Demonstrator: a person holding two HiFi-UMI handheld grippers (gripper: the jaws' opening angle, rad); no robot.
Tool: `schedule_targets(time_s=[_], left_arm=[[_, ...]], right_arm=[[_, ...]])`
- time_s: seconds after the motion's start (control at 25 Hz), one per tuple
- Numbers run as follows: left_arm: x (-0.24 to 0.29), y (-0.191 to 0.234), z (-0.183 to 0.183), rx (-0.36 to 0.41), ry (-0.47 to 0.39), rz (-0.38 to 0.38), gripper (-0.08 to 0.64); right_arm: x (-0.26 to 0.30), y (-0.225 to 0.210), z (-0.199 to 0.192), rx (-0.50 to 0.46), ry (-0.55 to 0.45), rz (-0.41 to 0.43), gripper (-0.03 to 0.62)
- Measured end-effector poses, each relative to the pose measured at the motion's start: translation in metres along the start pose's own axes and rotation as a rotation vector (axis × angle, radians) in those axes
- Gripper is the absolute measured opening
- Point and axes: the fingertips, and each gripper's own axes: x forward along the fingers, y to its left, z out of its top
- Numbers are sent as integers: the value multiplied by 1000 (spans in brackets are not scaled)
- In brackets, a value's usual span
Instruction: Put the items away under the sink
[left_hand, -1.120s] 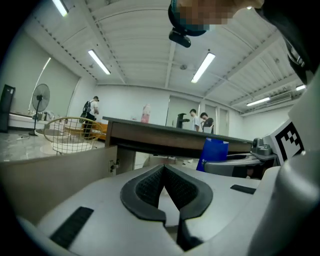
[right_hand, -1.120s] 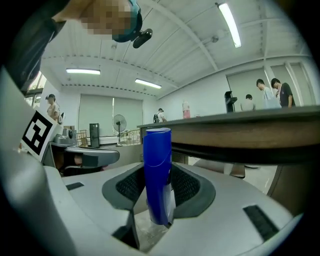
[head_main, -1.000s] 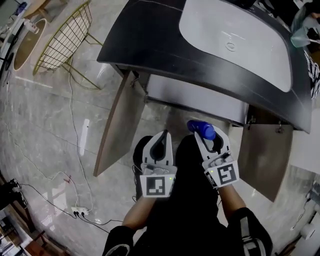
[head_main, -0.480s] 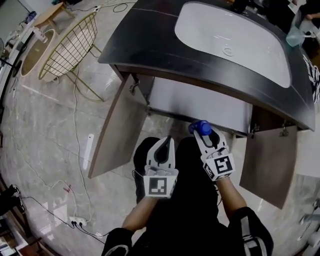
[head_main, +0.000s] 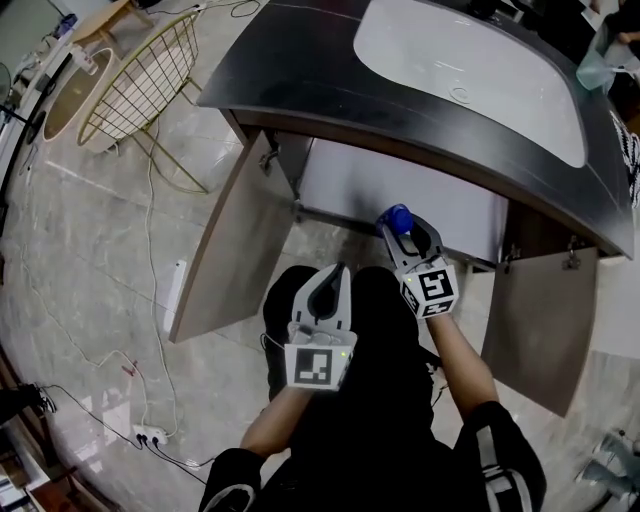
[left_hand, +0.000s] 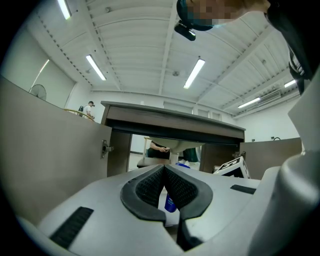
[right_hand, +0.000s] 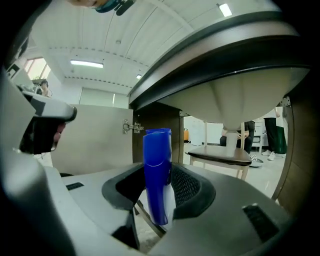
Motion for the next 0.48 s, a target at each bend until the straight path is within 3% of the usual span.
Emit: schedule_targets(time_s=[0.48], left_arm=[[-6,1,5,-16,-26,-9,15]], right_arm=[[55,-30,-77,-30,96,1,150]])
